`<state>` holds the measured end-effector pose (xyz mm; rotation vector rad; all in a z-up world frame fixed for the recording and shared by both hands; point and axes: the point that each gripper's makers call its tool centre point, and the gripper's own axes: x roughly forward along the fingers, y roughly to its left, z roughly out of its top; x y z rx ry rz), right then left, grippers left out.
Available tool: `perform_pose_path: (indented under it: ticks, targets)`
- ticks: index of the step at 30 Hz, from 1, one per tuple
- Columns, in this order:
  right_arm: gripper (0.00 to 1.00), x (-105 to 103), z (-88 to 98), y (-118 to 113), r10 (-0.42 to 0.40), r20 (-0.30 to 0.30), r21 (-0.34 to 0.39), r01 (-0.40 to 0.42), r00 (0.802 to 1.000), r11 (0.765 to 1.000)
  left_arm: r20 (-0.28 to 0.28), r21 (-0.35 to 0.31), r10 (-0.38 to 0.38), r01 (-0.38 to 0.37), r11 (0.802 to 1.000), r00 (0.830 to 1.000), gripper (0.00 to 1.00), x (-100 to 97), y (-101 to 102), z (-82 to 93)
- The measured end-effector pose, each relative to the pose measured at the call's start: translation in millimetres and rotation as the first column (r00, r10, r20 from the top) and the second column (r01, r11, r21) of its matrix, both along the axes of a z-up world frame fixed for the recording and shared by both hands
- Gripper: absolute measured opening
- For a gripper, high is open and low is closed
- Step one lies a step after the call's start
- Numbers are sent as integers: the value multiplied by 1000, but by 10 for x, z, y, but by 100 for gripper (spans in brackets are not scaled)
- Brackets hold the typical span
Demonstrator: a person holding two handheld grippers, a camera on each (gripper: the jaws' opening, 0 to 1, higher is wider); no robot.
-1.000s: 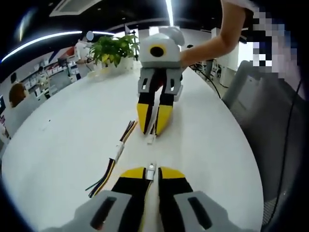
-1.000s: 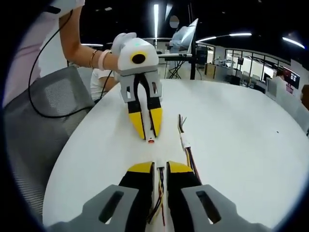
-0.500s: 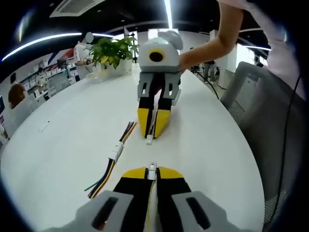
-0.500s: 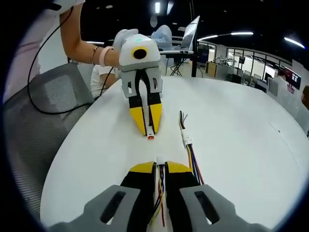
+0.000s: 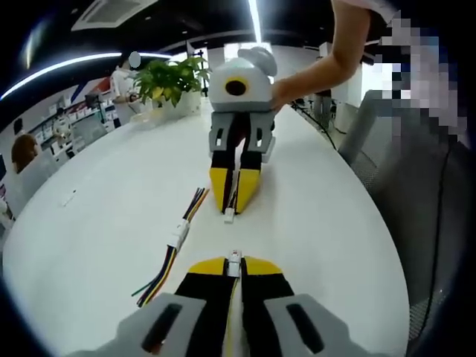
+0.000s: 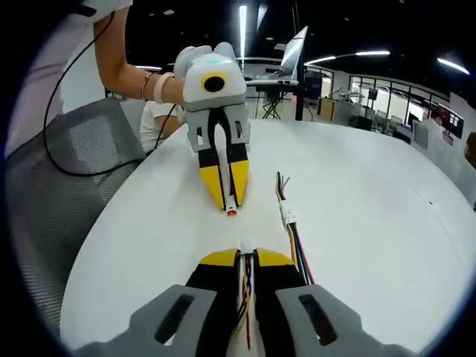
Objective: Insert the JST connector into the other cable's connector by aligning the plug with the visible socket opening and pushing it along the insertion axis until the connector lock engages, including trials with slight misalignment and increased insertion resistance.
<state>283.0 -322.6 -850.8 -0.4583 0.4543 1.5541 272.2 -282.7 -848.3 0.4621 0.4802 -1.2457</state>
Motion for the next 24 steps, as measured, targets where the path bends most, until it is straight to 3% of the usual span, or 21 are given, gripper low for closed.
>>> perform_pose_path:
  ticks: [13,24]
  targets:
    - [3,-27,30,9,4,-12,-10,-4,1000,1000,-12,18,-3,4,1000,1000,0,-3,13,22]
    - [3,-9,168,80,18,5,-7,-17,1000,1000,6,22,-9,9,1000,1000,0,64,0,145]
